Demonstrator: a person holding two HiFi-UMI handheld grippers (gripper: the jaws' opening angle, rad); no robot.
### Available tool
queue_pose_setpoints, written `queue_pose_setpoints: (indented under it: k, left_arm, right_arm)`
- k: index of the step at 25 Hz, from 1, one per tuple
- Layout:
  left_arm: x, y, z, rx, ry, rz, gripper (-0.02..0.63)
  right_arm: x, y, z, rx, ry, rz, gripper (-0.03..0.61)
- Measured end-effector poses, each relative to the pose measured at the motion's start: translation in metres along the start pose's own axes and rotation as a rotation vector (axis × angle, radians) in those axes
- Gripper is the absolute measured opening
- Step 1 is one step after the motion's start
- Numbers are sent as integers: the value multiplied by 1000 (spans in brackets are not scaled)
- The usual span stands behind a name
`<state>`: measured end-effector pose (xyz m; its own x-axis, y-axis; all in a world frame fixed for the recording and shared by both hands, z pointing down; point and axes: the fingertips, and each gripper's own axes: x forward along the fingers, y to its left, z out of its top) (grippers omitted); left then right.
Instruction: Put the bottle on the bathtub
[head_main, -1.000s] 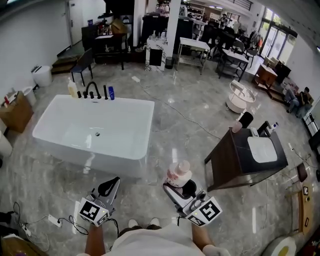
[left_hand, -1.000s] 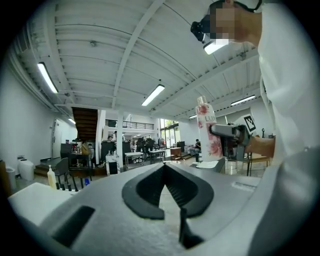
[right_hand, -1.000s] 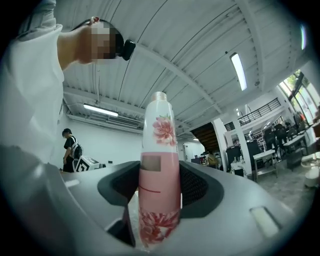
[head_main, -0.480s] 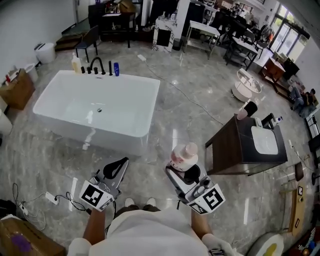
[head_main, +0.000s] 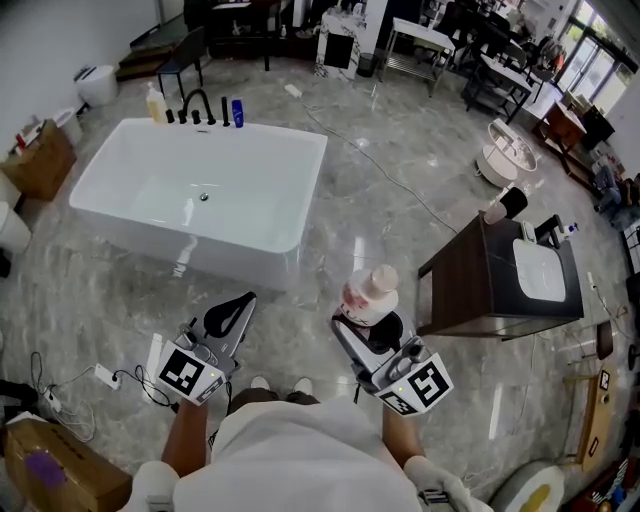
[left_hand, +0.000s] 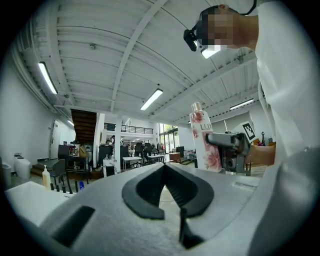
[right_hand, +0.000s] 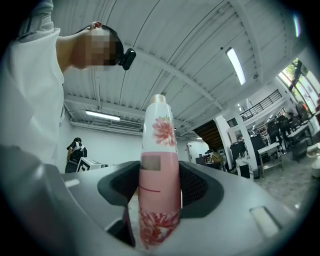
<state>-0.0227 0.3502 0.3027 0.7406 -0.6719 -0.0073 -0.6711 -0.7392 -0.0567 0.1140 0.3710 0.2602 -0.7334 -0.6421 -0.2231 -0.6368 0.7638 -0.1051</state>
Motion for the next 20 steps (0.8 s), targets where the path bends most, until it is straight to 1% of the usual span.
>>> queue_pose_setpoints:
  k: [6,12,16,20]
  left_arm:
    - [24,10,-5,4,5,3,2]
    - [59,39,-7,22,7,-17,2]
    - [86,87,-18,12,12,-42,2]
    - [117,157,-29,1,5,-69,2]
  right_arm:
    - [7,-22,-8,20,-1,5,244]
    - [33,-55,-16,44,0,-9,244]
    - [74,-86,-27,53,-1,-36,244]
    - [142,-123,-38,66,-11,-59,244]
